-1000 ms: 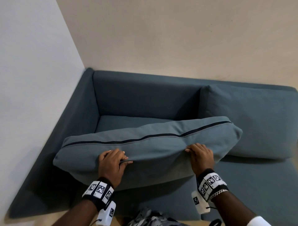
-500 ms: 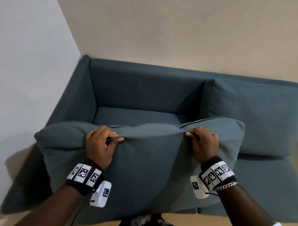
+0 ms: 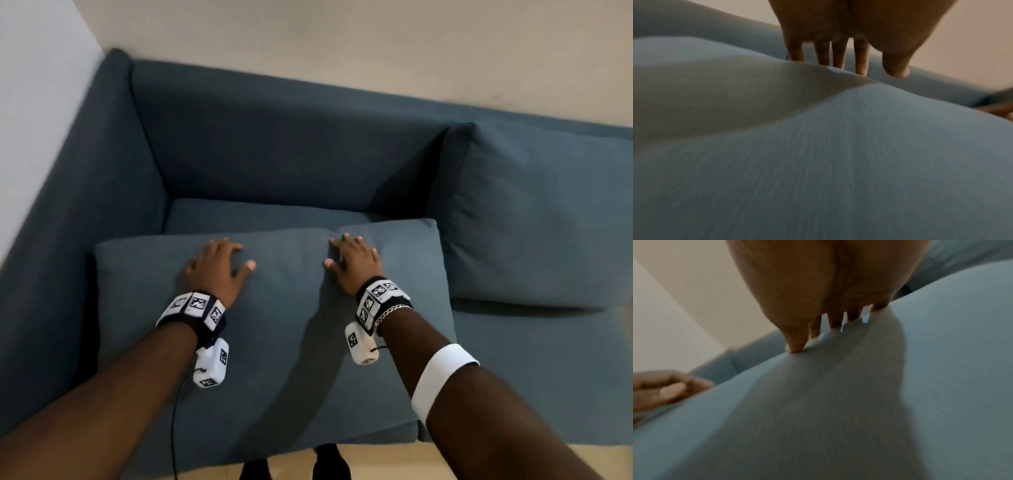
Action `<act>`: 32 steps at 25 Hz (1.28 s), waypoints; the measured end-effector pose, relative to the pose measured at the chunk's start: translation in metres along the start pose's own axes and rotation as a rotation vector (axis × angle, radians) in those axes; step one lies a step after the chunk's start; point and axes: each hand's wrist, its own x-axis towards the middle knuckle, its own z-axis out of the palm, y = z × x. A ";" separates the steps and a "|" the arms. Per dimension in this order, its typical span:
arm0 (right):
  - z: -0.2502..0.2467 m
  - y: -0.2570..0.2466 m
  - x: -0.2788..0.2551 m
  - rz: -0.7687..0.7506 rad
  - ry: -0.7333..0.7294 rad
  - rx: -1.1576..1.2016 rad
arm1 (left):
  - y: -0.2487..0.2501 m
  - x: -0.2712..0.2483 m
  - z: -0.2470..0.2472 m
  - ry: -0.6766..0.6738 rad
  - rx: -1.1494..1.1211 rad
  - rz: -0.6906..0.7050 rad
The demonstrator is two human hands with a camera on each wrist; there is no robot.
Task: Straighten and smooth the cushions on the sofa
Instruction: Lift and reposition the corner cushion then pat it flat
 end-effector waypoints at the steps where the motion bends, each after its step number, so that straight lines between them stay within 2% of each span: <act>1: 0.014 0.004 -0.004 -0.023 -0.084 -0.046 | 0.004 -0.003 0.011 -0.151 0.080 0.019; 2: 0.027 0.009 -0.012 -0.047 -0.139 -0.079 | 0.008 -0.010 0.023 -0.285 0.147 0.033; 4: 0.045 0.021 -0.027 -0.074 -0.153 -0.099 | 0.018 -0.020 0.043 -0.408 0.214 0.033; 7: 0.050 0.038 -0.040 -0.091 -0.113 -0.075 | 0.038 -0.016 0.053 -0.429 0.179 -0.027; 12: 0.061 0.064 -0.055 -0.181 -0.096 -0.146 | 0.079 0.006 0.074 -0.462 0.251 -0.048; 14: 0.050 0.086 -0.048 -0.142 -0.102 -0.155 | 0.087 0.012 0.084 -0.445 0.231 -0.089; 16: 0.019 0.104 -0.032 -0.075 -0.088 -0.121 | 0.088 0.007 0.087 -0.434 0.216 -0.109; 17: -0.003 0.112 -0.018 -0.038 -0.018 -0.055 | 0.086 0.004 0.089 -0.412 0.210 -0.106; 18: -0.030 0.117 -0.003 -0.023 0.124 0.026 | 0.084 0.001 0.091 -0.389 0.210 -0.100; 21: -0.117 0.134 0.049 -0.061 0.702 0.202 | 0.086 0.003 0.099 -0.357 0.212 -0.100; 23: -0.130 0.148 0.081 0.005 1.010 0.347 | 0.084 0.007 0.110 -0.331 0.212 -0.124; 24: -0.123 0.148 0.086 0.079 1.037 0.357 | 0.084 0.004 0.105 -0.312 0.202 -0.113; 25: -0.096 0.151 0.096 0.141 0.898 0.310 | 0.082 0.003 0.106 -0.284 0.191 -0.108; 27: -0.017 0.156 0.111 0.198 0.218 0.123 | 0.079 -0.001 0.113 -0.256 0.178 -0.114; 28: 0.010 0.161 0.113 0.193 -0.048 0.055 | 0.079 -0.006 0.117 -0.250 0.174 -0.115; 29: 0.013 0.163 0.120 0.181 -0.147 0.032 | 0.079 -0.007 0.120 -0.232 0.179 -0.123; 30: 0.003 0.162 0.123 0.189 -0.130 0.056 | 0.078 -0.009 0.122 -0.232 0.183 -0.118; 32: -0.038 0.154 0.128 0.097 0.079 0.144 | 0.079 -0.012 0.125 -0.217 0.180 -0.125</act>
